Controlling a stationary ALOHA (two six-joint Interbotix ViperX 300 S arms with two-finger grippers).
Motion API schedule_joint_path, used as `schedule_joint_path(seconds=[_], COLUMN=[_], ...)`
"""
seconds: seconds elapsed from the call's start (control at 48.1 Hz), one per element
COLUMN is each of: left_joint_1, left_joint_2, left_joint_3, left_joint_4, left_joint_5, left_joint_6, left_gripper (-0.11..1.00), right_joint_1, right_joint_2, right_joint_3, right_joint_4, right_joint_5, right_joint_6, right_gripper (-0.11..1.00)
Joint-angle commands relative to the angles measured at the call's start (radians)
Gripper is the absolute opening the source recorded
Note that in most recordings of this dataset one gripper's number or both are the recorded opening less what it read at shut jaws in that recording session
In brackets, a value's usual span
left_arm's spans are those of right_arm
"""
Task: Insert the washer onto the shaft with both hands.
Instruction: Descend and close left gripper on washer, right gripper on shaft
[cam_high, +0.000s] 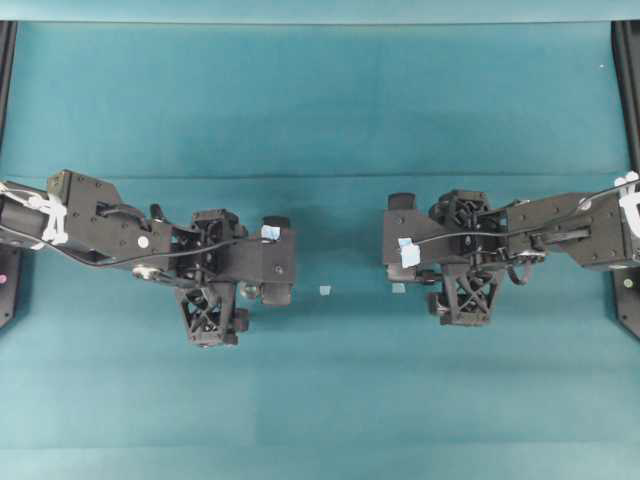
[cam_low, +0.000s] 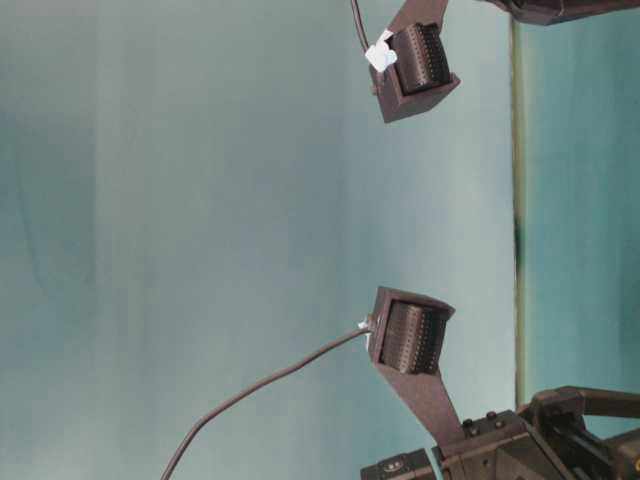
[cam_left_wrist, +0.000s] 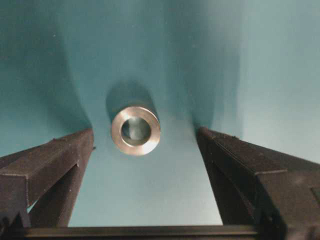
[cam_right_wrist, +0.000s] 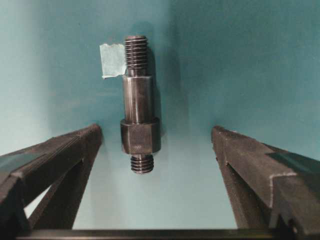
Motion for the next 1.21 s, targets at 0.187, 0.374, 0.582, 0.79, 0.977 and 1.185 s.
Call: schedule_joint_path(seconds=[0.187,0.374,0.582,0.79,0.977,1.185], left_joint_1=[0.003,0.003,0.002,0.002,0.002,0.003], left_joint_2=[0.003,0.000,-0.003,-0.003,-0.003,-0.003], left_joint_3=[-0.034,-0.021,-0.012,-0.009,-0.008,-0.008], left_joint_4=[0.003,0.003,0.003,0.003,0.003,0.003], left_joint_5=[-0.009,-0.005,-0.005,-0.005,-0.003,-0.003], left_joint_6=[0.000,-0.003,-0.003,-0.003,-0.003,-0.002], left_gripper=[0.93,0.93,0.93,0.93,0.93,0.93], right_joint_1=[0.006,0.006,0.009,0.012,0.012,0.012], right_joint_2=[-0.006,-0.006,-0.006,-0.006,-0.006,-0.006], right_joint_3=[-0.003,-0.003,-0.003,-0.003,-0.003,-0.003], right_joint_4=[0.000,0.000,0.000,0.000,0.000,0.000], right_joint_5=[-0.005,-0.005,-0.005,-0.005,-0.005,-0.005], right_joint_6=[-0.008,-0.008,-0.008,-0.008,-0.008,-0.008], right_gripper=[0.88,0.88,0.88,0.88,0.88,0.88])
